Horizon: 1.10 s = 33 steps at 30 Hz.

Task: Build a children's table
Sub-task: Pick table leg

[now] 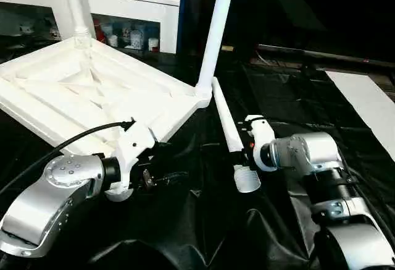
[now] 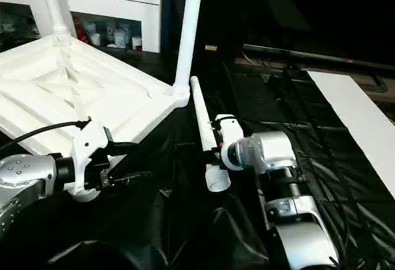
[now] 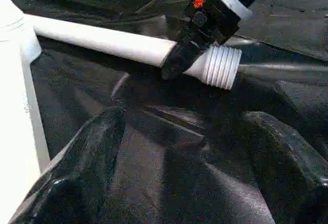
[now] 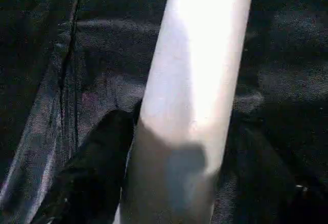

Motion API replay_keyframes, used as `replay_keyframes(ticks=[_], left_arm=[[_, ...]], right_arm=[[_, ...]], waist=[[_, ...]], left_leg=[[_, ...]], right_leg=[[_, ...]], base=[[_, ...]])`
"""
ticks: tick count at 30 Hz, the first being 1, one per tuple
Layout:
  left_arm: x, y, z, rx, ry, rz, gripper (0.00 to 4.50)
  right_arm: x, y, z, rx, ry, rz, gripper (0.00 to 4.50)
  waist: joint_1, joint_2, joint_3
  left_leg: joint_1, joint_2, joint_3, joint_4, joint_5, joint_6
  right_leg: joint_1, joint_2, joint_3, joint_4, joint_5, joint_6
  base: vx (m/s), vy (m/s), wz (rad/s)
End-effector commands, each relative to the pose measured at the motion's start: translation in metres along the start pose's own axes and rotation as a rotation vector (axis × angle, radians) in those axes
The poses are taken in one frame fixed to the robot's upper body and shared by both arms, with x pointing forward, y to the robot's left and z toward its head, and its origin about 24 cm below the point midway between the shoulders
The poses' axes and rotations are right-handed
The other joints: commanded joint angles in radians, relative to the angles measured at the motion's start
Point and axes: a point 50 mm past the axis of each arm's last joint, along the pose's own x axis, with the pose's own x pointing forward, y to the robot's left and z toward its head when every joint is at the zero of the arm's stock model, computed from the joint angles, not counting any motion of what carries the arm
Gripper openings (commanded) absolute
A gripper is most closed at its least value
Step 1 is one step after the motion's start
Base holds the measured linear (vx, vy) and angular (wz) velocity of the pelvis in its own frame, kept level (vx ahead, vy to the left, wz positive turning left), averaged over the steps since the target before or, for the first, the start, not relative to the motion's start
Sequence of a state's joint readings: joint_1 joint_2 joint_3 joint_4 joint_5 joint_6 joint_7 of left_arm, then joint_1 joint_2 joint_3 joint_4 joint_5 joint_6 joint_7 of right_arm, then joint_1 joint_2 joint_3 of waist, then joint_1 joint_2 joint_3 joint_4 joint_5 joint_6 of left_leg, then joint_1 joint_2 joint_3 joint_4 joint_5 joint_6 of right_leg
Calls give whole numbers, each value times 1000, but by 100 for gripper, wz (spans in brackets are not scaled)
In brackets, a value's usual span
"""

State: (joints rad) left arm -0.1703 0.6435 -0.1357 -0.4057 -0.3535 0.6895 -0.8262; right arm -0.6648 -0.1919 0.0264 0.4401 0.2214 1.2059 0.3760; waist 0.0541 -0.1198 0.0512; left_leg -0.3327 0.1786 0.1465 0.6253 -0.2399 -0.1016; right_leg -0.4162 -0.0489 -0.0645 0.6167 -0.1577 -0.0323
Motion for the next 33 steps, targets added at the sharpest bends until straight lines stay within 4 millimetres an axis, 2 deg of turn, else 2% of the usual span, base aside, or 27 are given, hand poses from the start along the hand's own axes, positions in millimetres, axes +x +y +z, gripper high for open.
replay_keyframes(ticks=[1, 2, 4, 5, 6, 7, 8, 9, 10, 11, 15, 16, 17, 18, 19, 20, 21, 22, 24, 25, 26, 27, 28, 29, 30, 32, 33], left_arm=[[5, -1, 10, 41, -71, 11, 402], [6, 0, 11, 42, -108, 26, 402], [8, 1, 12, 34, -155, 55, 402], [10, 3, 11, 11, -179, 86, 402], [11, 2, 10, 6, -198, 98, 402], [12, 1, 10, 5, -209, 104, 402], [14, 1, 7, -38, -218, 109, 402], [14, 1, 7, -39, -218, 109, 402], [16, 1, 7, -47, -231, 100, 402], [17, 1, 7, -42, -244, 98, 402], [22, 10, 6, -17, -257, 192, 402], [24, 12, 6, -58, -252, 186, 402], [24, 18, 11, -84, -291, 206, 402], [24, 23, 16, -95, -334, 244, 402], [24, 26, 18, -96, -360, 271, 402], [23, 34, 25, -108, -410, 310, 402], [23, 37, 29, -119, -437, 326, 402], [23, 38, 30, -120, -440, 327, 402], [22, 53, 44, -154, -538, 463, 402], [22, 53, 45, -154, -540, 467, 402], [24, 58, 56, -161, -574, 486, 402], [26, 57, 61, -162, -581, 462, 402], [28, 57, 68, -172, -596, 413, 402], [31, 54, 77, -200, -613, 319, 402], [32, 52, 84, -221, -629, 247, 402], [33, 51, 101, -277, -662, 125, 402], [33, 51, 102, -281, -664, 121, 402]], right_arm=[[0, -11, -10, 34, 21, -40, 266], [0, -11, -11, 38, 18, -41, 266], [1, -12, -12, 45, 10, -42, 241], [2, -13, -14, 57, -5, -42, 241], [2, -14, -15, 59, -10, -48, 224], [2, -15, -16, 59, -13, -53, 217], [3, -16, -19, 69, -20, -55, 210], [3, -16, -19, 69, -20, -55, 210], [2, -17, -20, 78, -28, -58, 205], [2, -18, -21, 84, -34, -60, 205], [-1, -22, -20, 131, -95, -59, 196], [-4, -26, -16, 152, -166, -74, 194], [-13, -34, -3, 196, -341, -108, 194], [-22, -40, 7, 228, -485, -122, 193], [-27, -43, 12, 245, -561, -128, 193], [-44, -49, 25, 271, -722, -135, 191], [-55, -53, 32, 287, -811, -143, 188], [-56, -54, 32, 288, -819, -144, 187], [-89, -60, 49, 355, -1055, -94, 186], [-90, -60, 49, 356, -1061, -87, 186], [-111, -50, 57, 322, -1168, 83, 186], [-117, -45, 60, 291, -1193, 158, 186], [-124, -37, 61, 251, -1219, 263, 186], [-130, -27, 62, 215, -1232, 395, 186], [-133, -19, 61, 187, -1229, 497, 186], [-137, 1, 59, 97, -1189, 683, 186], [-138, 3, 59, 92, -1185, 693, 186]], waist=[[0, 34, -49], [1, 32, -49], [2, 41, -49], [1, 36, -47], [3, 47, -48], [1, 43, -48], [0, 57, -49], [-2, 45, -51], [2, 61, -47], [1, 53, -47], [1, 56, -49], [0, 65, -50], [1, 75, -49], [0, 72, -50], [3, 72, -53], [1, 70, -55], [1, 65, -55], [5, 65, -57], [6, 73, -59], [7, 74, -63], [5, 74, -63], [8, 75, -64], [5, 70, -64], [7, 73, -65], [5, 74, -67], [3, 74, -66], [6, 75, -65]], left_leg=[[-9, 39, -6, -92, -151, -60], [-7, 40, -5, -91, -156, -59], [-7, 40, -7, -92, -166, -61], [-8, 40, -5, -92, -175, -58], [-6, 39, -7, -92, -186, -60], [-9, 40, -8, -94, -186, -56], [-6, 40, -9, -93, -196, -58], [-7, 39, -6, -91, -189, -52], [-3, 38, -8, -93, -203, -51], [-3, 37, -7, -93, -206, -45], [-3, 39, -11, -95, -225, -43], [-4, 39, -12, -96, -224, -45], [-1, 37, -9, -94, -228, -47], [5, 35, -4, -89, -242, -48], [7, 36, -6, -91, -241, -46], [-1, 34, -5, -91, -213, -34], [-4, 33, 0, -90, -197, -24], [-5, 32, 5, -86, -156, -12], [-14, 30, 7, -84, -106, 3], [-15, 32, 7, -82, -74, 15], [-21, 32, 7, -83, -48, 32], [-23, 32, 7, -81, -31, 42], [-28, 31, 6, -81, -7, 60], [-28, 31, 6, -80, 4, 67], [-23, 32, 8, -76, 9, 81], [-23, 32, 10, -74, 15, 87], [-22, 34, 10, -74, 18, 90]], right_leg=[[49, -81, 53, -79, -401, -81], [48, -81, 52, -82, -409, -80], [48, -81, 51, -81, -408, -81], [49, -80, 51, -85, -417, -76], [48, -81, 50, -84, -425, -75], [51, -80, 48, -85, -426, -72], [49, -80, 48, -88, -421, -73], [52, -79, 47, -89, -417, -72], [47, -79, 47, -90, -434, -74], [48, -78, 45, -94, -448, -67], [48, -80, 42, -98, -481, -49], [49, -81, 42, -97, -482, -47], [44, -82, 43, -101, -484, -46], [37, -83, 40, -111, -501, -43], [39, -80, 38, -106, -478, -55], [49, -75, 37, -95, -429, -65], [49, -77, 39, -96, -416, -68], [50, -76, 43, -90, -376, -81], [57, -74, 46, -79, -306, -97], [58, -73, 45, -74, -261, -106], [66, -71, 45, -67, -215, -115], [68, -72, 46, -66, -193, -116], [73, -72, 45, -62, -166, -123], [74, -74, 45, -61, -156, -129], [71, -74, 45, -57, -137, -161], [68, -73, 45, -58, -131, -190], [68, -75, 44, -61, -136, -194]], base=[[0, 0, 0], [0, 0, 0], [0, 0, 0], [0, 0, 0], [0, 0, 0], [0, 0, 0], [0, 0, 0], [0, 0, 0], [0, 0, 0], [0, 0, 0], [0, 0, 0], [0, 0, 0], [0, 0, 0], [0, 0, 0], [0, 0, 0], [0, 0, 0], [0, 0, 0], [0, 0, 0], [0, 0, 0], [0, 0, 0], [0, 0, 0], [0, 0, 0], [0, 0, 0], [0, 0, 0], [0, 0, 0], [0, 0, 0], [0, 0, 0]])
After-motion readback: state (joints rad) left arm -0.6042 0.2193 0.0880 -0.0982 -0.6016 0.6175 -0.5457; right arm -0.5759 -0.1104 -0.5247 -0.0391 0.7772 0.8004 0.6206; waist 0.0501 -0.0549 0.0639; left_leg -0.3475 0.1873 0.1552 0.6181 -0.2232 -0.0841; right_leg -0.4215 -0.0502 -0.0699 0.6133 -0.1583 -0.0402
